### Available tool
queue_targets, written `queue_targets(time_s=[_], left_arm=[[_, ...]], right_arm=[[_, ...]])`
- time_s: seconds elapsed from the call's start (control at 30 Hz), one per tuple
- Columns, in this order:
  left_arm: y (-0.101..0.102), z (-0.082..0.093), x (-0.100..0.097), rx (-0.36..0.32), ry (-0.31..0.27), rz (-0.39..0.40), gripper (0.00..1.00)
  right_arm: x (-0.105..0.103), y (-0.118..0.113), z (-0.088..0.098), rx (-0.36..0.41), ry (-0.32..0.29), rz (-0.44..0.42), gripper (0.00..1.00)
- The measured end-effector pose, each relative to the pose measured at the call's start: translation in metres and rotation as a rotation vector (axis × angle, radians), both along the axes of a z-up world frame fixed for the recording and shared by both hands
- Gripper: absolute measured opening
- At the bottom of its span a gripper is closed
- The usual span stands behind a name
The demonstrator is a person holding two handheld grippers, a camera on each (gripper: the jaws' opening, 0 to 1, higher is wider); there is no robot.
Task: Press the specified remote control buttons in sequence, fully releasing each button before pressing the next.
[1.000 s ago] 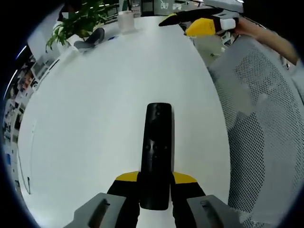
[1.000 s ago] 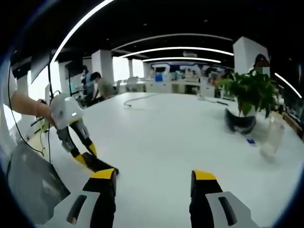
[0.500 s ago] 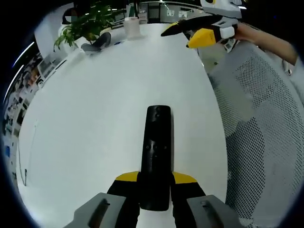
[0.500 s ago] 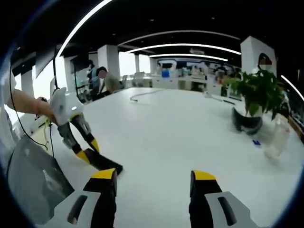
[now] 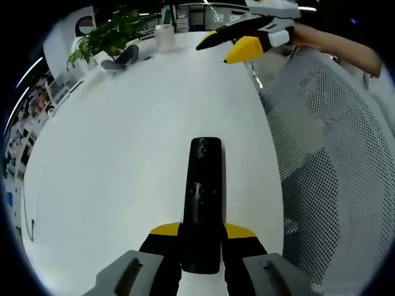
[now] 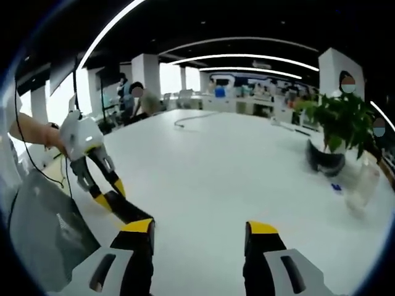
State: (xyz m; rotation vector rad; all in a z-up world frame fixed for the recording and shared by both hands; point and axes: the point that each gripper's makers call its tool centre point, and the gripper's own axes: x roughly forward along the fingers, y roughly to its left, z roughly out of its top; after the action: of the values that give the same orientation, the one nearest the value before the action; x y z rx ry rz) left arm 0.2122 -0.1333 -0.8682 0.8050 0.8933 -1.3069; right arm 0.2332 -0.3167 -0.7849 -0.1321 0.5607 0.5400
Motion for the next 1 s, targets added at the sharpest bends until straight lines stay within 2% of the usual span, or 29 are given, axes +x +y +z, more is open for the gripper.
queue_targets(time_s=[0.47,0.6,0.83,1.0], left_arm=[[0.003,0.0,-0.014,-0.019,-0.003,0.013,0.24],[0.003,0.0,-0.017,-0.044,-0.01,0.036,0.24],[0.003,0.0,-0.017,-0.087,-0.014,0.041,0.24],[0.004,0.001,-0.019,-0.113,-0.019,0.06,0.24]], right_arm=[[-0.008,0.008,-0.008,-0.036,0.032,0.053,0.53],[-0.01,0.009,-0.009,-0.042,0.041,0.063,0.5],[-0.014,0.017,-0.004,0.024,0.05,0.085,0.43],[-0.016,0.025,-0.004,0.023,0.066,0.126,0.38]])
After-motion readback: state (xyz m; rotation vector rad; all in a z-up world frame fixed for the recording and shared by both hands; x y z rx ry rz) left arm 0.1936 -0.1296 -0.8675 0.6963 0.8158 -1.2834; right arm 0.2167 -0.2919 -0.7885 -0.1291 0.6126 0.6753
